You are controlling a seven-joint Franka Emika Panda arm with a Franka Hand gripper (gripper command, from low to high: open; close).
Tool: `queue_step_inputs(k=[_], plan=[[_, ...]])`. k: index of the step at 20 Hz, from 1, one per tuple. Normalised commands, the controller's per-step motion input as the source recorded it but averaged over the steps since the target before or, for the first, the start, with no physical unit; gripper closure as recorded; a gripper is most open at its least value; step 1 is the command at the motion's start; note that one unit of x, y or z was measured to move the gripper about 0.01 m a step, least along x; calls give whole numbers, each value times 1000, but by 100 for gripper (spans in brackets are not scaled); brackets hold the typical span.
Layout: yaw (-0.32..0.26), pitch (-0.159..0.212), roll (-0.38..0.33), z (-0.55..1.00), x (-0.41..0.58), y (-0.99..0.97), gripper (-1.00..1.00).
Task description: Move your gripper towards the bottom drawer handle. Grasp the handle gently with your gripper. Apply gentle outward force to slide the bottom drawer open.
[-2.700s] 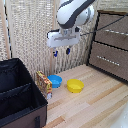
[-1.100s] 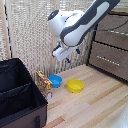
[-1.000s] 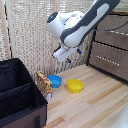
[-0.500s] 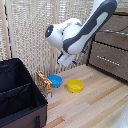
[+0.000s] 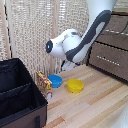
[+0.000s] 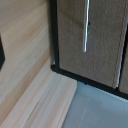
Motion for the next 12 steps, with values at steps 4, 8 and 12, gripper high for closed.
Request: queue_step_inputs(k=[4,8,12], plan=[[128,0,-101,0,-127,-682,-100],[128,0,-95,-61,-111,-723,-100],[119,0,-128,-222,-44,-721,-100]])
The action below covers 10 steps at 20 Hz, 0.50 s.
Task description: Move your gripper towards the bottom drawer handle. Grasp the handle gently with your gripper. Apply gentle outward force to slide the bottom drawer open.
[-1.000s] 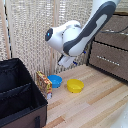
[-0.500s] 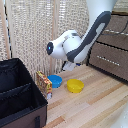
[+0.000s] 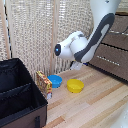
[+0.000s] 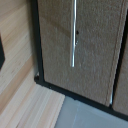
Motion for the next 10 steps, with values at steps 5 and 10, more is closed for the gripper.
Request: queue_step_inputs(k=[5,10], plan=[[72,0,-234,-119,-43,-605,-100],[25,0,-221,-105,-3,-500,-100]])
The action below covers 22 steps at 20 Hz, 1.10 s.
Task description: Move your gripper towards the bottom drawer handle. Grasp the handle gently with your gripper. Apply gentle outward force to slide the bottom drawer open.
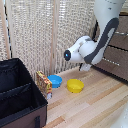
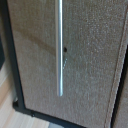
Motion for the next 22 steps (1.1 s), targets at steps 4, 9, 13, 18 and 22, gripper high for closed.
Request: queue_step_inputs(k=[4,9,13,18,22], plan=[[3,0,-155,-70,-112,-556,-100],[0,0,-48,-25,-74,-791,-100],[-20,0,18,-5,70,-658,-100],[-11,0,5,0,146,-342,100],[0,0,0,0,41,-83,100]])
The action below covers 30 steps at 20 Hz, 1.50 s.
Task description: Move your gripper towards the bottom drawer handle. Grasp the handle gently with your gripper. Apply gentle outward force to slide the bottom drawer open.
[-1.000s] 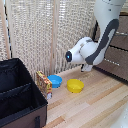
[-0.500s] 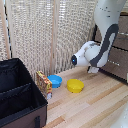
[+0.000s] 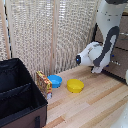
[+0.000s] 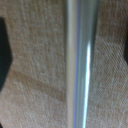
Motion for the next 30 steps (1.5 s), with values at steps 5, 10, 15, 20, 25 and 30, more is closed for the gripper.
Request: queue_step_inputs(k=[5,10,15,20,25,30], plan=[[22,0,-7,-1,0,7,100],[15,0,-3,-31,26,371,100],[0,-2,0,-54,123,933,100],[0,0,0,-43,179,952,100],[0,0,0,-106,106,987,100],[1,2,2,-44,57,586,-100]])
